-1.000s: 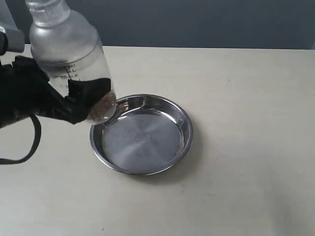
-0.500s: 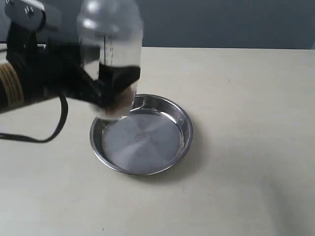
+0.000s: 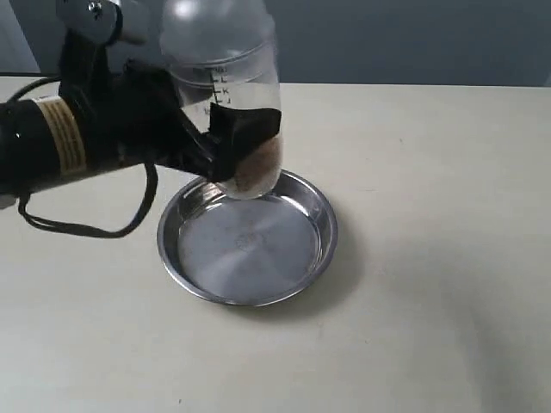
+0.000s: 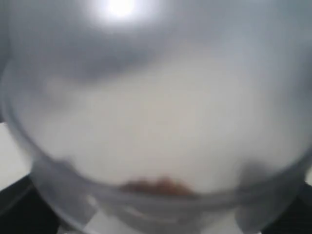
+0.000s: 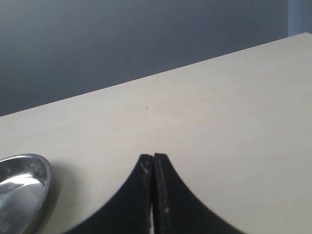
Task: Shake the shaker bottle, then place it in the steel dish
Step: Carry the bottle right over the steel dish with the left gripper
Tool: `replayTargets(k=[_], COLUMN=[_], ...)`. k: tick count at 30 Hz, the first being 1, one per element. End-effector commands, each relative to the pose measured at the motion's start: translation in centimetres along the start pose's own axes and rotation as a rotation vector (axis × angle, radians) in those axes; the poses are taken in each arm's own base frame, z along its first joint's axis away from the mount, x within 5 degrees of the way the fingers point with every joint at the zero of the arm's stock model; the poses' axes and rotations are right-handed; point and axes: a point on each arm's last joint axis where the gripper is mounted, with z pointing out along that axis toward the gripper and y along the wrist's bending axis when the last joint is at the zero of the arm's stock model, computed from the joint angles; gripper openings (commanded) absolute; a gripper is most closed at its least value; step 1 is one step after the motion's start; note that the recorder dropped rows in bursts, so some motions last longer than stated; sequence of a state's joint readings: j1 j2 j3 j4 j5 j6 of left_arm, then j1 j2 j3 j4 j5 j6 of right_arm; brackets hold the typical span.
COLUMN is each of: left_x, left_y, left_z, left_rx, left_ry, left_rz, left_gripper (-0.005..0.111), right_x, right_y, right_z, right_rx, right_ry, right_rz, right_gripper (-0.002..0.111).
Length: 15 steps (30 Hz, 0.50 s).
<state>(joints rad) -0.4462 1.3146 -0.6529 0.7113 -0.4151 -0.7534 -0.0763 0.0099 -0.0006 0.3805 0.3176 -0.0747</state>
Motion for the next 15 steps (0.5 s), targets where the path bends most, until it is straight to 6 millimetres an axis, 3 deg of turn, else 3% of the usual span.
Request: replayTargets(k=[1,2,4,5,6,8,11,12,14,15], left_x=[4.4,1.4,-1.8,-1.2,2.3,5.3,0.7,0.5,2.1,2.6], left_y=[0.9,-0.3,-0.6,-0.3,0.0,0.5,-0.6,0.0,2.0,0.1], left_z=[2.6,1.7,0.3,0.4,1.7,3.1,1.3,1.1,1.8,2.2], left_rx=[-0.014,0.054,0.024,0.007,0.025,0.041,0.079,0.002,-0.169,-0.060], left_ry=[0.160,0.062,-0.038,-0.015,0.084,0.156,-0.029,-0.025,0.043,0.088], left_rz=[-0.079,0.014,0.065,0.037,-0.006,-0.075,0.029,0.050,-0.061,0.074], left_gripper=[0.000,0.000,0.000,0.000,0.000,0.000,0.000,0.000,0.000,0.000], right_x=[-0.1,-0.1,-0.1,-0.1,-0.1,-0.1,-0.1,-0.1,-0.1,-0.1], right_y=[0.0,0.0,0.0,0.0,0.0,0.0,0.0,0.0,0.0,0.0], right_z=[0.0,0.0,0.0,0.0,0.0,0.0,0.0,0.0,0.0,0.0], right_rx=[0.003,0.003,0.003,0.003,0.003,0.003,0.003,0.003,0.003,0.003], right_ry=[-0.016,-0.016,-0.016,-0.016,-0.016,-0.016,-0.016,-0.016,-0.016,-0.016], right_rz=[-0.004,-0.004,-0.004,-0.004,-0.004,-0.004,-0.004,-0.004,-0.004,-0.004], right_gripper=[-0.001,-0.001,-0.001,-0.001,-0.001,-0.001,-0.001,-0.001,-0.001,-0.001])
